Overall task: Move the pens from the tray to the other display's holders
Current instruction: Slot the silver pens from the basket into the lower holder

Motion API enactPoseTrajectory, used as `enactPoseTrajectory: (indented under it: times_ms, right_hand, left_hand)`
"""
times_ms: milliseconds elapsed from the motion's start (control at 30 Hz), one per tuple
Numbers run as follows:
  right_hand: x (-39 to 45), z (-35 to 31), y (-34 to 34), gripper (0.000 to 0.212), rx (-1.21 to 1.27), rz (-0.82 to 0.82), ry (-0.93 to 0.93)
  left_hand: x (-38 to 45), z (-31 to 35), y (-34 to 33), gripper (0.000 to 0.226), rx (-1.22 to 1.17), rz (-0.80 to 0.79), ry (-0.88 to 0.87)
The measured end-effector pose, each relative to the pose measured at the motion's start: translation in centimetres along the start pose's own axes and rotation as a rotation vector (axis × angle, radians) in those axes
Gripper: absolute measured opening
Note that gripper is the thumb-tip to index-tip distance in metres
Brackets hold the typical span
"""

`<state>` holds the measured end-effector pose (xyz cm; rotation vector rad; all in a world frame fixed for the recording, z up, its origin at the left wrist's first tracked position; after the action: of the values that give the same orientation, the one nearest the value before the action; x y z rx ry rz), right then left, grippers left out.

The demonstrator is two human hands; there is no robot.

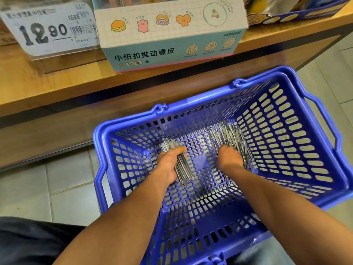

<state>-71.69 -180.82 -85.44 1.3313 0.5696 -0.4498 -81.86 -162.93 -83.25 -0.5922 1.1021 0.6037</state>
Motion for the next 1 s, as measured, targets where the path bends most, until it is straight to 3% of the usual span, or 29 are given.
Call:
enactPoseTrajectory:
  times_ms: [100,167,333,433,633,700,800,933,1000]
  right_hand:
    - [0.1,-0.2,-0.6,0.041,0.057,0.001,0.009]
    - [0.3,-0.2,-0.3,0.034,0.15,-0.028,0.014]
    - [-1.2,-2.6,2.1,0.023,0.864,-0.35,0.248]
    - [-2.6,-4.2,3.8,0.026,1.084,-0.462,0.345]
    - [-4.0,-6.1,4.1,0.013,1.146,-0.401,0.367]
    - [-4.3,-6.5,4.0,0.008,1.176,-0.384,0.383]
    - [-4.4,-6.8,3.6,0.005,1.14,-0.33,0.389]
    - [-4.0,-6.4,3.8,0.004,1.11,-0.433,0.45]
    - [-2.7,-5.4,3.6,0.008,1.103,-0.42,0.397]
  left_hand:
    - [0.0,-0.1,-0.1,0.041,-0.004,-0.012,0.004]
    - [-0.1,-0.1,-0.1,0.04,-0.004,-0.015,0.008]
    - [-0.2,-0.1,-0.2,0.041,-0.022,-0.028,-0.009]
    - [-0.6,0.3,-0.4,0.031,-0.035,-0.055,-0.021]
    - [-1.0,0.5,-1.2,0.037,-0.068,-0.232,-0.006]
    - [-0.9,0.5,-1.1,0.038,-0.056,-0.219,-0.019]
    - [-0.4,0.2,-0.7,0.058,-0.002,-0.143,-0.028]
    - [-0.5,0.1,-0.7,0.033,-0.026,-0.15,-0.013]
    - [-0.2,0.1,-0.4,0.033,-0.021,-0.082,-0.027]
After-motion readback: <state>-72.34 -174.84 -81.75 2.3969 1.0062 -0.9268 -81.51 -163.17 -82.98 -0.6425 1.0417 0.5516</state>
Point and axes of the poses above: each hand's wrist, its own x-axis towards the middle knuckle, its own y-axis out of the back of the hand, z = x × y, the point moved 4 cm from there along x, towards the middle knuckle, and after that the axes turned 2 degrees about -y, right-handed, at the moved point
